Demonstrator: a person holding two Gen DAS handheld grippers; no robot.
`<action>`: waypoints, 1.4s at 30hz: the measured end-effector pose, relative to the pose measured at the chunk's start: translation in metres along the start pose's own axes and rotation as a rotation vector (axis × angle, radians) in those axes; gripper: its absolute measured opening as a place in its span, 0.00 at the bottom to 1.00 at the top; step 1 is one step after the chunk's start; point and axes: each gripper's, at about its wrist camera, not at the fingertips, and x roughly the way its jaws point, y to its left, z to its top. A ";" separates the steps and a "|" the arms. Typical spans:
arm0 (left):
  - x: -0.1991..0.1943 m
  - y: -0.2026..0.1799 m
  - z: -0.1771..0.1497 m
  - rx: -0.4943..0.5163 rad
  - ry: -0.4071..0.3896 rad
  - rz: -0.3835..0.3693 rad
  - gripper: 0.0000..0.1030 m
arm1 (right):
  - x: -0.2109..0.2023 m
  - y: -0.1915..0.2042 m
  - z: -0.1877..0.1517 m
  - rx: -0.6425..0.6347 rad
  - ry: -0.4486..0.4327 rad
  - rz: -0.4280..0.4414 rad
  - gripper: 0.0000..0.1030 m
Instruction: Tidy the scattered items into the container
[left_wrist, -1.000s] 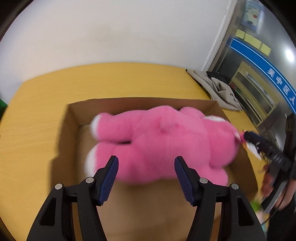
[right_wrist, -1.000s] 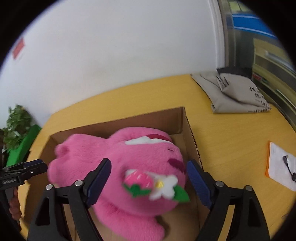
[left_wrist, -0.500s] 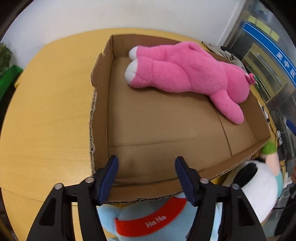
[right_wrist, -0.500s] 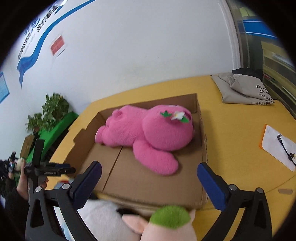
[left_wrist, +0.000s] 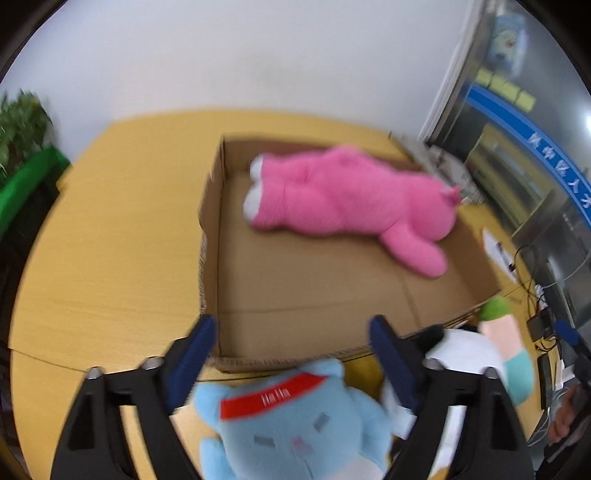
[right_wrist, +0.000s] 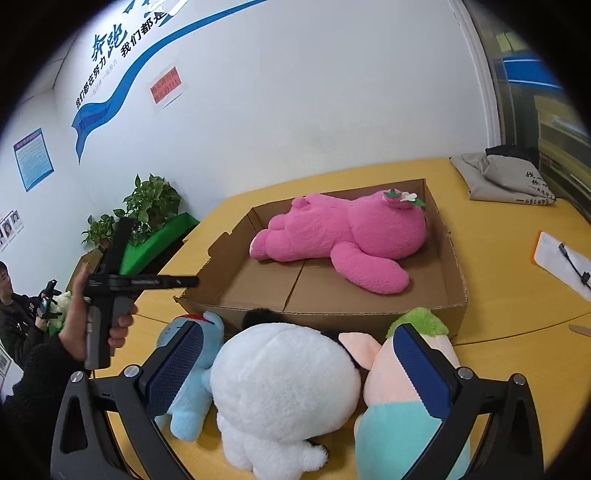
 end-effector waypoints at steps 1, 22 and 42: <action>-0.016 -0.003 -0.006 0.003 -0.039 0.002 1.00 | -0.002 0.001 -0.001 -0.001 -0.006 -0.007 1.00; -0.068 0.002 -0.118 -0.011 -0.157 -0.009 1.00 | 0.010 0.033 -0.049 0.088 0.039 -0.064 1.00; -0.068 -0.019 -0.135 -0.025 -0.173 0.040 1.00 | 0.012 0.021 -0.063 0.004 0.012 -0.037 1.00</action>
